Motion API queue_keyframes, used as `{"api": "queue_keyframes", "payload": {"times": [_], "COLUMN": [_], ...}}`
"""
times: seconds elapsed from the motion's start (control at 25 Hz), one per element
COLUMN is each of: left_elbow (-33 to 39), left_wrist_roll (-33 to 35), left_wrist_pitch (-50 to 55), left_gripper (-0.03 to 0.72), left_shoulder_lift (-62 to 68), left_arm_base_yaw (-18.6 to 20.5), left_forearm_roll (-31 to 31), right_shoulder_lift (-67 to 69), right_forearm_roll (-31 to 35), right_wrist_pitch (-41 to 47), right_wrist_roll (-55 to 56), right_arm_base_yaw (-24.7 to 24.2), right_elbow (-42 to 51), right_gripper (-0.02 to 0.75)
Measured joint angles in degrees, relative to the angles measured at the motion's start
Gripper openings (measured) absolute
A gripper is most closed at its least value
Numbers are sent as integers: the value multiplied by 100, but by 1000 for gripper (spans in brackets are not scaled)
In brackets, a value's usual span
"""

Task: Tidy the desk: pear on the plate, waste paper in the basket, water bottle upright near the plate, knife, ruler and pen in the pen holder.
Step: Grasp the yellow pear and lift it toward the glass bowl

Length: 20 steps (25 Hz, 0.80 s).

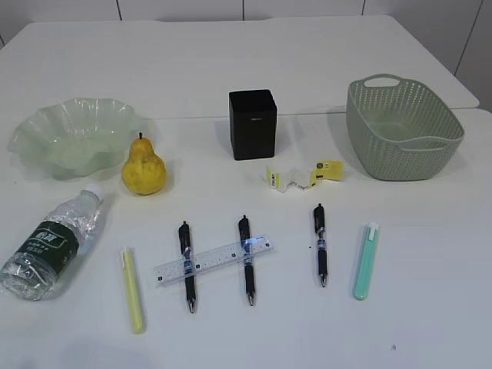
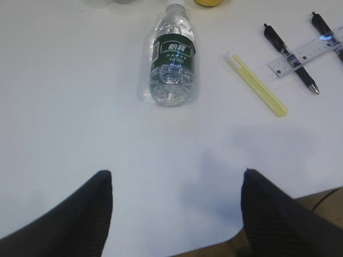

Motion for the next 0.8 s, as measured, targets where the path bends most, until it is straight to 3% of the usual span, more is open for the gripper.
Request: {"api": "queue_keyframes", "payload": {"times": [0.8], "left_elbow": [-504], "left_wrist_roll": [0], "left_wrist_pitch": [122], "left_gripper": [527], "left_shoulder_lift": [1147], "left_arm_base_yaw": [0], "left_forearm_roll": [-131], "right_shoulder_lift": [1319], "right_forearm_roll": [0], "right_wrist_pitch": [-11], "right_wrist_roll": [243], "right_arm_base_yaw": [0], "right_elbow": [-250], "right_gripper": [532]}}
